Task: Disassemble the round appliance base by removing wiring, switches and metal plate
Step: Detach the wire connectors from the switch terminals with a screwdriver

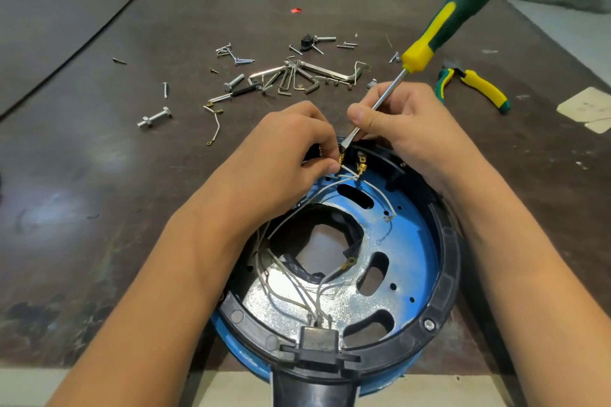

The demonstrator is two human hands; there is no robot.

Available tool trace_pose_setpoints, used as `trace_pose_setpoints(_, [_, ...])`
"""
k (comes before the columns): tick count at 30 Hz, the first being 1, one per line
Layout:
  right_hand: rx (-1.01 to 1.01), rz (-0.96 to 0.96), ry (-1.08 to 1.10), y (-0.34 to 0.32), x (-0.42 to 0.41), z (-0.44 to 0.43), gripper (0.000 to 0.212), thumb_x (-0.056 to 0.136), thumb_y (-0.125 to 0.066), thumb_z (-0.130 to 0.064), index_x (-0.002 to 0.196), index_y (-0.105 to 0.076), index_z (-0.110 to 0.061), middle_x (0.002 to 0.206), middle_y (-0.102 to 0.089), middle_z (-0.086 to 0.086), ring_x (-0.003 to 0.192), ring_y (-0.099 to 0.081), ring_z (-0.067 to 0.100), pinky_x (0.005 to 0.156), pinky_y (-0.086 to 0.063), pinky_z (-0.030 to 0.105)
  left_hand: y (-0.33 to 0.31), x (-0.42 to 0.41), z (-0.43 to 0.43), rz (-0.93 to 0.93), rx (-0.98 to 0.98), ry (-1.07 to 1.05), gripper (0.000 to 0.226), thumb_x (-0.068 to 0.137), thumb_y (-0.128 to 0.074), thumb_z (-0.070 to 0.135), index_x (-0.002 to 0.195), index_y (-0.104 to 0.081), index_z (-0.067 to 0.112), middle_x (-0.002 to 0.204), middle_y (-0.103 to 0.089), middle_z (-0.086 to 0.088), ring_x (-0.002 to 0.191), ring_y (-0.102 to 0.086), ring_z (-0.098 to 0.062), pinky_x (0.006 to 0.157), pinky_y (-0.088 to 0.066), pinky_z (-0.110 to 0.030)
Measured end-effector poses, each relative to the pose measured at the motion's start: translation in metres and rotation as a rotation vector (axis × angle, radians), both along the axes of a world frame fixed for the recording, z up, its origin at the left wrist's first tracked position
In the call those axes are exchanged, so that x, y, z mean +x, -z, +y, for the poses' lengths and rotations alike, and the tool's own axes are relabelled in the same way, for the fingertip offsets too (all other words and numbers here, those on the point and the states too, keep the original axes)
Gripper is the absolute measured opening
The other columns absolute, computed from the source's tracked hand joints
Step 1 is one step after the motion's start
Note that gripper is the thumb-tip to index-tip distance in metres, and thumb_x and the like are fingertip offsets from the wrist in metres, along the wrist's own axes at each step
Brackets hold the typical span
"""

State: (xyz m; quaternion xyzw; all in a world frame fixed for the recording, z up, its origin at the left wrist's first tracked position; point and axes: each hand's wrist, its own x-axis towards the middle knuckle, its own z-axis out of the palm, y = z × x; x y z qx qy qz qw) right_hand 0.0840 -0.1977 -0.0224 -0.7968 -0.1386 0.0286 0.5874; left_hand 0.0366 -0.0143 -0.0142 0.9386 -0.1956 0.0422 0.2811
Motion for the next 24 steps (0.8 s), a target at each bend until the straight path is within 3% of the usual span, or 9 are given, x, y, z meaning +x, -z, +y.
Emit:
trace_pose_setpoints(6, [-0.004,0.096,0.019,-0.002,-0.001,-0.001,0.023,0.097,-0.068,-0.014,0.076,-0.06,-0.013,0.079,-0.059,0.017,0.073,-0.05,0.023,0.067,-0.042,0.03,0.0,0.001,0.001,-0.003,-0.001,0.005,0.002,0.088,-0.075,0.022,0.087,-0.073,0.022,0.109,-0.059,0.007,0.095,-0.057,-0.011,0.082,-0.04,-0.023])
trace_pose_setpoints(10, [-0.007,0.134,0.038,-0.003,-0.001,0.0,0.024,0.096,-0.07,-0.016,0.074,-0.06,-0.015,0.078,-0.056,0.017,0.074,-0.046,0.027,0.072,-0.037,0.038,0.001,0.001,0.001,-0.004,-0.006,0.0,0.002,0.088,-0.075,0.022,0.087,-0.073,0.021,0.11,-0.06,0.007,0.096,-0.058,-0.012,0.083,-0.041,-0.024])
trace_pose_setpoints(15, [-0.009,0.146,0.044,-0.001,0.001,-0.002,0.026,0.095,-0.071,-0.017,0.072,-0.061,-0.017,0.061,-0.06,-0.002,0.058,-0.052,0.015,0.064,-0.044,0.03,0.0,0.0,0.0,0.003,0.006,-0.004,0.003,0.088,-0.075,0.023,0.087,-0.073,0.024,0.111,-0.06,0.008,0.098,-0.057,-0.01,0.082,-0.04,-0.022])
trace_pose_setpoints(19, [-0.012,0.019,0.002,0.001,-0.003,-0.005,0.024,0.098,-0.067,-0.011,0.075,-0.06,-0.013,0.068,-0.062,0.008,0.062,-0.055,0.009,0.065,-0.047,0.021,0.0,0.0,0.001,0.002,0.009,-0.005,0.003,0.088,-0.075,0.023,0.086,-0.073,0.024,0.112,-0.06,0.008,0.098,-0.058,-0.009,0.082,-0.039,-0.021])
trace_pose_setpoints(22, [-0.031,-0.064,-0.027,0.002,-0.007,-0.01,0.021,0.099,-0.065,-0.008,0.079,-0.06,-0.012,0.086,-0.071,0.03,0.077,-0.066,0.022,0.079,-0.056,0.04,-0.001,0.0,0.001,0.009,0.003,-0.002,0.005,0.088,-0.075,0.024,0.085,-0.071,0.026,0.112,-0.06,0.008,0.098,-0.057,-0.009,0.082,-0.038,-0.02])
trace_pose_setpoints(24, [-0.029,-0.074,-0.024,0.003,-0.008,-0.011,0.021,0.1,-0.064,-0.008,0.08,-0.06,-0.013,0.092,-0.072,0.031,0.08,-0.07,0.025,0.087,-0.057,0.049,-0.001,0.0,0.0,0.01,0.001,-0.003,0.006,0.088,-0.075,0.024,0.084,-0.071,0.026,0.112,-0.06,0.008,0.099,-0.058,-0.01,0.083,-0.04,-0.022])
